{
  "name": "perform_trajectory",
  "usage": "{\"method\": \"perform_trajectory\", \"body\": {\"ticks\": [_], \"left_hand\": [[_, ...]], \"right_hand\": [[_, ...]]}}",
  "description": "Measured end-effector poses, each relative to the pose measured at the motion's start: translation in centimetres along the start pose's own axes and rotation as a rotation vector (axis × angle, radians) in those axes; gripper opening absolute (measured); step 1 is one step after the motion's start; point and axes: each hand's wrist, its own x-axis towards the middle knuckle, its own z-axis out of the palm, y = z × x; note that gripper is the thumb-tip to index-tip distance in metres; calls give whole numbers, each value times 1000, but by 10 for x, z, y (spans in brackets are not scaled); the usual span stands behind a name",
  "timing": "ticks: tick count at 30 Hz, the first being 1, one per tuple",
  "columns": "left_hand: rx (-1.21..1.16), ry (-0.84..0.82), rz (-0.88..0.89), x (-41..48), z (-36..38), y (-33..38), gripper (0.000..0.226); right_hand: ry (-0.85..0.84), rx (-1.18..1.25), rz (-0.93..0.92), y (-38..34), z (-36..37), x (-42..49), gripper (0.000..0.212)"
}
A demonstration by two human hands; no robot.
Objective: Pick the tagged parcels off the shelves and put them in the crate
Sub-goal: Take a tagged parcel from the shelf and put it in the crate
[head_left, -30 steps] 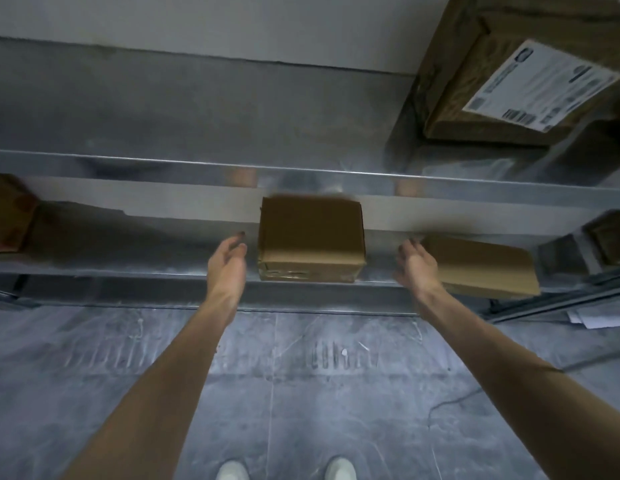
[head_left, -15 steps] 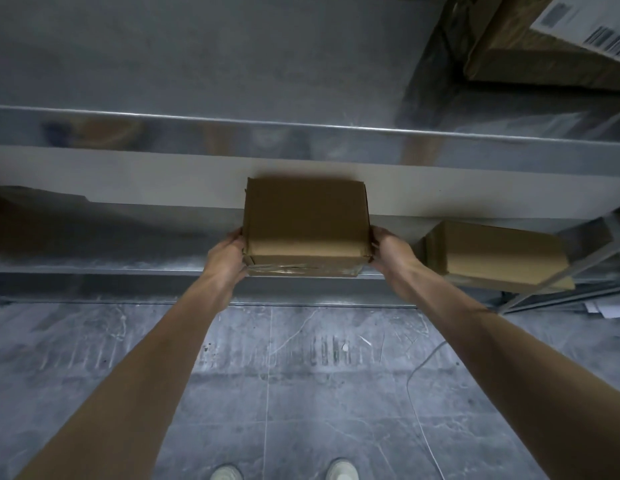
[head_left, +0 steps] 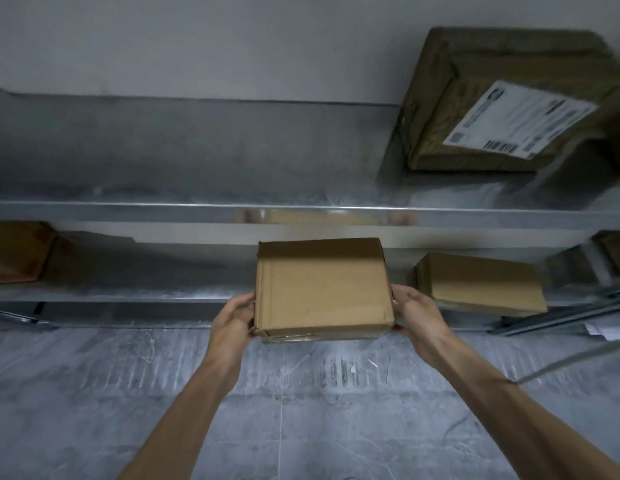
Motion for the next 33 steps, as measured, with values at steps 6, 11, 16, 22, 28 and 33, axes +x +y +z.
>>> {"method": "perform_trajectory", "body": {"ticks": [6,11,16,22,28,33], "left_hand": [[22,36,90,-70,-13,65,18],[22,-16,142,-145,-21,121,16],[-7,-50,152,-214,-29,148,26],[-20,-39,276,-278,-35,197,31],[-24,-41,449,-328,-36,243,28],[-6,-13,519,-354,-38,260,31]], "right_hand": [[11,35,-101,-44,-18,-86,13],[-66,5,-152,-85,-40,-165,21],[-87,21,-167,-112,-63,-233,25],[-107,80,-314,-155,-91,-295,19],[-106,115,-486,-203,-106,-348,20],[-148,90,-524,-223,-115,-371,33]]}}
